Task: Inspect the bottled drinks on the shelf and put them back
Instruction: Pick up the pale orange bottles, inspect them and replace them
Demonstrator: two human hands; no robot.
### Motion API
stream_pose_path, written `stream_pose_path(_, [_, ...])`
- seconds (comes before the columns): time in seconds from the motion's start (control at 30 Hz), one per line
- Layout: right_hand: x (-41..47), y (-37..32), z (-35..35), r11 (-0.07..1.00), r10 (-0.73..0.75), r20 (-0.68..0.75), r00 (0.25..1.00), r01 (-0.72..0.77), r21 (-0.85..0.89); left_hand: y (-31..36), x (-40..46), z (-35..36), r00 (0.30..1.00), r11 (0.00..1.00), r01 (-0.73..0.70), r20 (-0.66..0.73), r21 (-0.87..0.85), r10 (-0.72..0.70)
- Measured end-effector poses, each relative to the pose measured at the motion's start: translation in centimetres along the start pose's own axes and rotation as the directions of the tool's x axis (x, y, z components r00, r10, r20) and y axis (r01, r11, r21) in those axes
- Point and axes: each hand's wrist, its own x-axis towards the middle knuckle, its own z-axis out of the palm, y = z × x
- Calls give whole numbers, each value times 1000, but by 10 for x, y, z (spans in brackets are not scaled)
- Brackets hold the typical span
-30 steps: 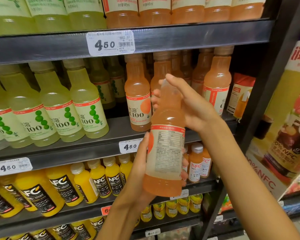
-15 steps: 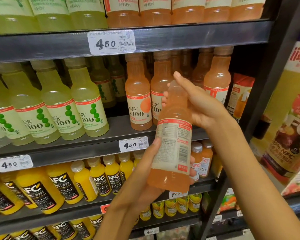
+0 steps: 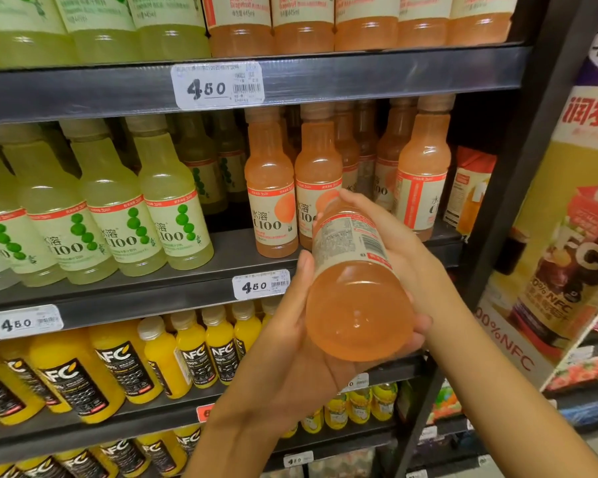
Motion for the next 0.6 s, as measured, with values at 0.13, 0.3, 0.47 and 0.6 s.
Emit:
stream_pose_path(0.13, [3, -1, -3, 1000, 18, 32, 999, -18, 10, -6, -8, 0, 998, 994, 65, 16, 89, -67])
stream_pose_path(0.3, [5, -12, 4, 987, -154, 133, 979, 159, -30, -16, -11, -8, 998, 933, 11, -62, 360, 13])
stream_pose_path(0.47, [-5, -22, 10, 808, -514, 279, 811, 567, -161, -5, -12, -13, 957, 574, 25, -186, 818, 224])
stream_pose_path(0.6, [-12, -19, 15, 666, -601, 357, 715, 695, -272, -1, -7, -20, 952, 443, -16, -123, 896, 282])
